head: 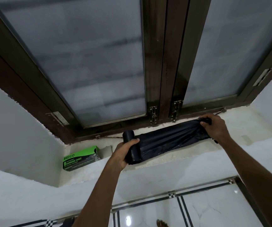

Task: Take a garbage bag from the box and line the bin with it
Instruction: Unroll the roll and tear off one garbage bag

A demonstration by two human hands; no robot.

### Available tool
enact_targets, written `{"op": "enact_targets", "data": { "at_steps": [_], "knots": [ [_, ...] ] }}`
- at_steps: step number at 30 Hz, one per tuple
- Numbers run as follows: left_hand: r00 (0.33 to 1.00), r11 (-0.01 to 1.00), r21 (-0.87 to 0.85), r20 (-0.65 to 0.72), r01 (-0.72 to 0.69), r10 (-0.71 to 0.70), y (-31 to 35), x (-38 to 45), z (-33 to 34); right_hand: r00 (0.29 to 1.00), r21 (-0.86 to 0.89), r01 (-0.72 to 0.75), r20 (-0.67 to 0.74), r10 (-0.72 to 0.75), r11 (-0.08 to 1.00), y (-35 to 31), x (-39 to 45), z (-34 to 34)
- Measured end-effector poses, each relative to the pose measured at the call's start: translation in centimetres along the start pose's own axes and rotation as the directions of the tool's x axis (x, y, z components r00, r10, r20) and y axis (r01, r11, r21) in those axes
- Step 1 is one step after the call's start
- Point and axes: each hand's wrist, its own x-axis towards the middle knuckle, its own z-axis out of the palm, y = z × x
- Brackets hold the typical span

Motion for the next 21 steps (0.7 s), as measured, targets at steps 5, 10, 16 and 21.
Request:
{"op": "enact_targets", "data": {
  "at_steps": [5,10,16,21],
  "knots": [
    [0.999,1.0,0.014,0.043,0.017,-0.017,-0.2,0.0,1.4,0.936,-0.534,0.221,-0.119,-0.332,0.816,-4.7,-4.3,2.8],
    [0.988,1.0,0.024,0.154,-0.002,-0.002,-0.2,-0.3,2.7,0.838,-0.034,0.527,0.191,-0.512,0.849,-9.1,-7.7,6.6],
    [0.97,0.999,-0.039,0.244,0.013,-0.003,0.1,-0.7,2.3,0.816,0.306,0.162,0.494,-0.302,0.938,-7.5,-7.2,8.0],
    [0.985,0.994,-0.104,0.174,0.03,-0.011,-0.4,-0.7,1.6,0.851,0.332,0.183,0.417,-0.318,0.925,-6.0,-5.8,6.3]
  ]
}}
